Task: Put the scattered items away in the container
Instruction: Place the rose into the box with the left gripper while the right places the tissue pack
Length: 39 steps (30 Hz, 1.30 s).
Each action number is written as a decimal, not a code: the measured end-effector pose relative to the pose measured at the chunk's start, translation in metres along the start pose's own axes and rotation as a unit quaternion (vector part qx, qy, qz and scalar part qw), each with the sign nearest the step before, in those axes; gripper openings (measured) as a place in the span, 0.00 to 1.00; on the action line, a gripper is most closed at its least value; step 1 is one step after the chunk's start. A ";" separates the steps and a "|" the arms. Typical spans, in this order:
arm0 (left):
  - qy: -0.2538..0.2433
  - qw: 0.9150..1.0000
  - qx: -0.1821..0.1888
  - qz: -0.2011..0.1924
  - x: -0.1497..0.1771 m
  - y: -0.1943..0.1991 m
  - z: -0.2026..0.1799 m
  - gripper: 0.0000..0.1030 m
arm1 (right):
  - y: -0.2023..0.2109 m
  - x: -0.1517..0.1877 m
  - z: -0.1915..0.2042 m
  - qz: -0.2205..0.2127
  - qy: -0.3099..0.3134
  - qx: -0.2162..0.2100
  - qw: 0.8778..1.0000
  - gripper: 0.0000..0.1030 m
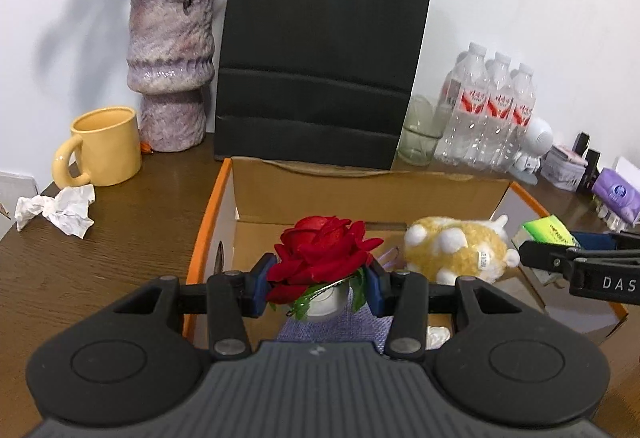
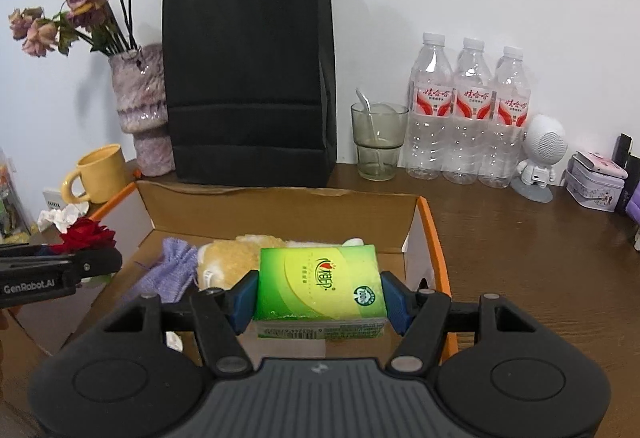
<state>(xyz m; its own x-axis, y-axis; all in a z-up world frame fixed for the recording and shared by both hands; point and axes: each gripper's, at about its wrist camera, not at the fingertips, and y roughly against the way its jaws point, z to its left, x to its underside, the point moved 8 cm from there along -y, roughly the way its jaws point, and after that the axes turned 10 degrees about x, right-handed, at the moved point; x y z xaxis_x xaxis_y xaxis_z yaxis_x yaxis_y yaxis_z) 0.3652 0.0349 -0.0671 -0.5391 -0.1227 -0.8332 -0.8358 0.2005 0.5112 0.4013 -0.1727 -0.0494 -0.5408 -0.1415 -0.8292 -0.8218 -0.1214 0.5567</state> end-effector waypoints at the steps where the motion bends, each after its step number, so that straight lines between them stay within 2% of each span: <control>1: -0.001 1.000 0.000 0.002 0.001 -0.001 0.000 0.44 | -0.001 0.000 0.000 0.002 0.001 -0.001 1.000 0.61; 3: -0.003 1.000 -0.001 0.010 0.003 -0.003 -0.001 0.48 | -0.003 0.001 0.001 0.009 0.003 -0.004 1.000 0.63; 4: -0.004 1.000 -0.001 0.014 0.003 -0.004 -0.002 0.55 | -0.003 0.002 0.001 0.014 0.004 -0.004 1.000 0.66; 5: -0.003 1.000 -0.001 0.016 0.004 -0.003 -0.003 0.68 | -0.004 0.002 0.001 0.020 0.002 -0.004 1.000 0.76; 6: -0.005 1.000 0.000 0.016 0.003 -0.003 -0.005 0.76 | -0.004 0.002 0.001 0.024 -0.001 -0.005 1.000 0.88; 7: -0.010 1.000 -0.001 0.013 0.002 -0.001 -0.007 0.91 | -0.003 0.002 0.001 0.026 -0.004 -0.008 1.000 0.90; 8: -0.014 1.000 -0.003 0.006 0.000 0.001 -0.009 1.00 | -0.002 0.001 0.001 0.025 -0.006 -0.011 1.000 0.92; 11: -0.024 1.000 0.000 -0.006 -0.004 0.008 -0.015 1.00 | 0.003 -0.001 0.000 0.023 -0.009 -0.016 1.000 0.97; 16: -0.021 1.000 0.011 -0.005 -0.004 0.011 -0.020 1.00 | 0.008 -0.003 0.002 0.019 -0.003 -0.011 1.000 0.98; 31: -0.003 1.000 0.011 0.001 -0.003 0.013 -0.016 1.00 | 0.015 -0.004 0.002 0.017 -0.001 -0.009 1.000 0.98; 39: 0.005 1.000 0.015 -0.017 -0.002 0.048 -0.014 1.00 | 0.047 -0.003 -0.007 -0.002 -0.008 -0.008 1.000 0.98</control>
<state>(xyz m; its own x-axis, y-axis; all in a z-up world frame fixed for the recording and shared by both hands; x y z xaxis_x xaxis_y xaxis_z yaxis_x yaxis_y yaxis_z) 0.3247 0.0311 -0.0382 -0.5115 -0.1393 -0.8479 -0.8503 0.2247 0.4760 0.3656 -0.1847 -0.0201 -0.5400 -0.1260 -0.8322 -0.8212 -0.1378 0.5537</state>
